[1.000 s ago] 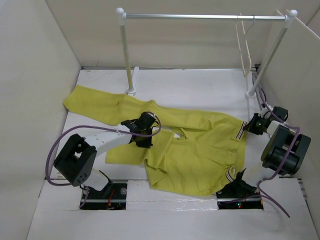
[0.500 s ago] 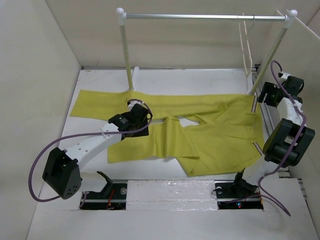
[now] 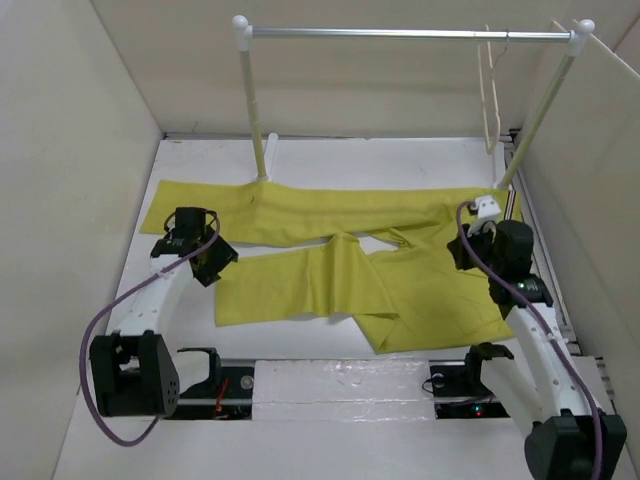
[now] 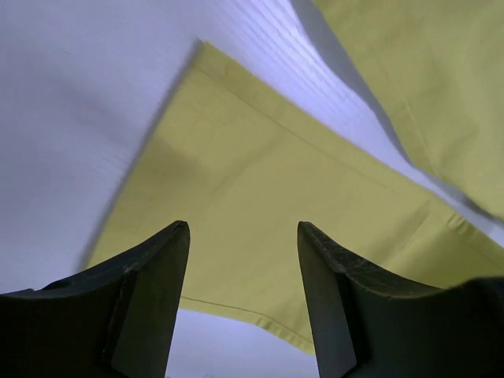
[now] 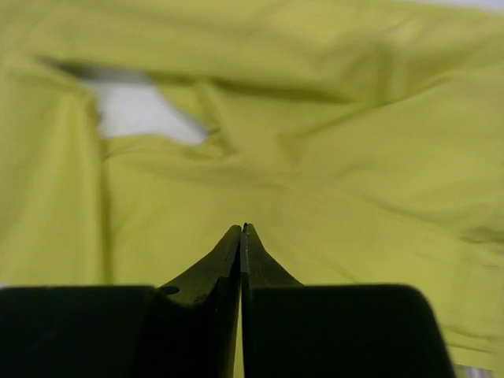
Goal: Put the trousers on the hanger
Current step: Fold the trousers
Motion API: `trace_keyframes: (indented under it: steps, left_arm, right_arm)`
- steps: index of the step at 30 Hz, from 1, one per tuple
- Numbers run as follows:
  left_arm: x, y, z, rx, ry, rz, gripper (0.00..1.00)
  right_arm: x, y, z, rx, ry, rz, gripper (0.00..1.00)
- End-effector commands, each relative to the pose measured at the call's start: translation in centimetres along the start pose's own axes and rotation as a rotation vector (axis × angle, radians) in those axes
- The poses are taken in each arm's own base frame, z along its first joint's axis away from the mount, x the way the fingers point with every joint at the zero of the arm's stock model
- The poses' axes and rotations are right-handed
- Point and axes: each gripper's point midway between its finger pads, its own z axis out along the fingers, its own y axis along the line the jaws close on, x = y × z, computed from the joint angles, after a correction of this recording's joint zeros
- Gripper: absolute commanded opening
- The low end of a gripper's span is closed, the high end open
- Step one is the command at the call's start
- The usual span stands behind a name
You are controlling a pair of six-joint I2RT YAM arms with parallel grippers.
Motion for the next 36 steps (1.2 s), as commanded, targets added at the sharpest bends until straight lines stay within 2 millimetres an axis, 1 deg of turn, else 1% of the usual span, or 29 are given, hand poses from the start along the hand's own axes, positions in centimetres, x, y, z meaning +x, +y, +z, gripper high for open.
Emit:
trace_keyframes:
  steps: [1, 2, 3, 4, 5, 6, 7, 9, 10, 11, 13, 14, 15, 17, 18, 19, 21, 22, 23, 25, 26, 28, 29, 30, 31, 32, 34, 35, 36]
  left_arm:
    - [3.8, -2.4, 1.6, 0.115, 0.201, -0.045, 0.54]
    - [4.9, -1.8, 3.2, 0.083, 0.255, -0.060, 0.54]
    - [5.6, -1.5, 3.9, 0.067, 0.287, -0.067, 0.55]
    - [6.1, -0.8, 4.6, 0.023, 0.308, -0.076, 0.56]
    - [6.7, 0.2, 5.5, -0.047, 0.340, -0.080, 0.57]
    - [6.7, 0.8, 5.8, -0.085, 0.332, -0.058, 0.59]
    - [5.8, 2.4, 6.4, -0.169, 0.270, -0.042, 0.63]
    - [6.1, 3.5, 6.8, -0.215, 0.259, -0.018, 0.64]
    - [5.3, 4.8, 7.3, -0.269, 0.211, -0.022, 0.64]
    - [5.9, 6.0, 8.0, -0.297, 0.219, -0.028, 0.62]
    - [5.8, 7.3, 8.9, -0.350, 0.207, -0.032, 0.49]
    - [5.6, 7.7, 9.4, -0.385, 0.208, -0.016, 0.39]
    - [4.9, 8.6, 9.9, -0.423, 0.197, -0.032, 0.23]
    - [3.9, 10.4, 10.7, -0.498, 0.211, -0.070, 0.14]
    - [3.5, 11.0, 10.9, -0.510, 0.224, -0.097, 0.12]
    - [2.4, 12.1, 11.0, -0.528, 0.223, -0.174, 0.12]
    - [0.0, 11.8, 11.0, -0.477, 0.197, -0.265, 0.12]
    - [-1.5, 11.9, 10.9, -0.436, 0.175, -0.312, 0.13]
    - [-4.2, 11.3, 10.5, -0.412, 0.115, -0.324, 0.15]
    - [-7.0, 11.9, 9.8, -0.449, 0.051, -0.330, 0.19]
    - [-9.2, 12.2, 9.5, -0.458, 0.028, -0.341, 0.20]
    - [-11.2, 12.6, 9.0, -0.475, 0.008, -0.344, 0.21]
    - [-13.4, 11.8, 8.4, -0.452, -0.038, -0.331, 0.21]
    - [-14.6, 11.6, 7.8, -0.451, -0.062, -0.304, 0.23]
    - [-15.3, 11.2, 7.1, -0.442, -0.076, -0.303, 0.23]
    - [-15.6, 10.6, 5.9, -0.418, -0.091, -0.306, 0.23]
    - [-14.8, 8.9, 4.6, -0.356, -0.100, -0.290, 0.29]
    - [-14.0, 8.6, 3.3, -0.336, -0.122, -0.279, 0.30]
    - [-13.3, 8.7, 2.7, -0.339, -0.132, -0.267, 0.39]
  right_arm:
    - [3.8, 4.5, 0.8, -0.131, 0.053, -0.005, 0.07]
    - [5.4, 5.2, 1.1, -0.153, 0.097, -0.013, 0.14]
    - [6.4, 6.7, 1.2, -0.201, 0.127, -0.039, 0.26]
    - [7.0, 7.3, 1.2, -0.216, 0.149, -0.051, 0.30]
    - [7.5, 7.7, 1.2, -0.226, 0.173, -0.059, 0.33]
    - [7.8, 8.2, 1.3, -0.244, 0.184, -0.069, 0.36]
    - [7.6, 9.3, 1.3, -0.278, 0.174, -0.091, 0.36]
    - [7.3, 10.1, 1.2, -0.292, 0.166, -0.105, 0.37]
    - [7.0, 10.5, 1.2, -0.297, 0.157, -0.111, 0.37]
    - [6.7, 10.5, 1.2, -0.292, 0.152, -0.110, 0.37]
    - [5.8, 11.0, 1.2, -0.301, 0.132, -0.104, 0.37]
    - [5.4, 11.3, 1.1, -0.312, 0.123, -0.110, 0.37]
    - [5.1, 11.7, 1.0, -0.320, 0.118, -0.114, 0.37]
    - [3.9, 11.8, 0.8, -0.311, 0.104, -0.122, 0.37]
    - [3.4, 11.7, 0.7, -0.305, 0.097, -0.126, 0.37]
    - [2.9, 11.6, 0.5, -0.298, 0.096, -0.131, 0.37]
    - [2.6, 11.9, 0.2, -0.305, 0.095, -0.143, 0.38]
    - [2.6, 11.8, 0.1, -0.301, 0.101, -0.143, 0.38]
    - [2.3, 12.0, -0.2, -0.308, 0.094, -0.149, 0.38]
    - [2.2, 12.0, -0.4, -0.305, 0.095, -0.151, 0.38]
    - [1.8, 12.0, -0.5, -0.306, 0.083, -0.151, 0.38]
    - [1.4, 12.1, -0.7, -0.312, 0.068, -0.150, 0.40]
    - [1.3, 12.2, -0.7, -0.314, 0.066, -0.152, 0.40]
    - [1.0, 12.5, -0.8, -0.328, 0.063, -0.161, 0.41]
    - [0.9, 12.7, -0.9, -0.341, 0.066, -0.177, 0.41]
    - [0.8, 13.0, -1.0, -0.352, 0.067, -0.191, 0.41]
    - [0.5, 13.4, -1.2, -0.368, 0.070, -0.228, 0.43]
    - [0.6, 13.7, -1.3, -0.380, 0.073, -0.242, 0.43]
    - [0.5, 13.7, -1.3, -0.380, 0.073, -0.247, 0.43]
